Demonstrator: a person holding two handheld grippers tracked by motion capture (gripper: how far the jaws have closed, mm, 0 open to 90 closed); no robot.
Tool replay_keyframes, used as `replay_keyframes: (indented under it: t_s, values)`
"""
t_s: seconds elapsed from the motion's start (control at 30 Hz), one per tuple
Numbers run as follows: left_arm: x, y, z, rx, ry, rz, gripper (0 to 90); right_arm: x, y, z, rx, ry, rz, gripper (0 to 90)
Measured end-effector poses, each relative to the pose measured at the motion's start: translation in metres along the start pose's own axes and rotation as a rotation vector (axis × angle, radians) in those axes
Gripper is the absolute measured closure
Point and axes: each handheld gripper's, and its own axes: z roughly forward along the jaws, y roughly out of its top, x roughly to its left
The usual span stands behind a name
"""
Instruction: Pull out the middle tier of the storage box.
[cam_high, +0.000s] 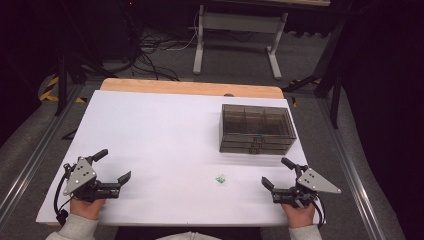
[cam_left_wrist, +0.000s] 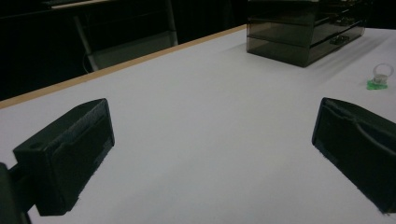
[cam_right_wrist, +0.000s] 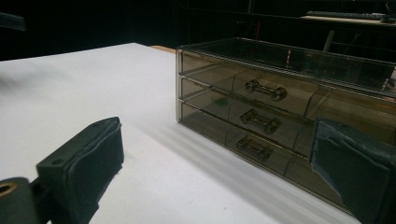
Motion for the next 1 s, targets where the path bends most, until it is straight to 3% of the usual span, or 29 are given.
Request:
replay_keyframes:
  t_s: [0.27,1.0]
  values:
    - [0.0016,-0.0005,0.0003,-0.007,-0.013,-0.019,0.1,0.0007,0.0006,-0.0008,-0.005,-0.002,-0.009,3.9]
    - [0.001,-0.0004,0.0016,-0.002,-0.025,-0.008,0.2,-0.0007,0.001,0.007,0.004,-0.003,-0.018,3.7]
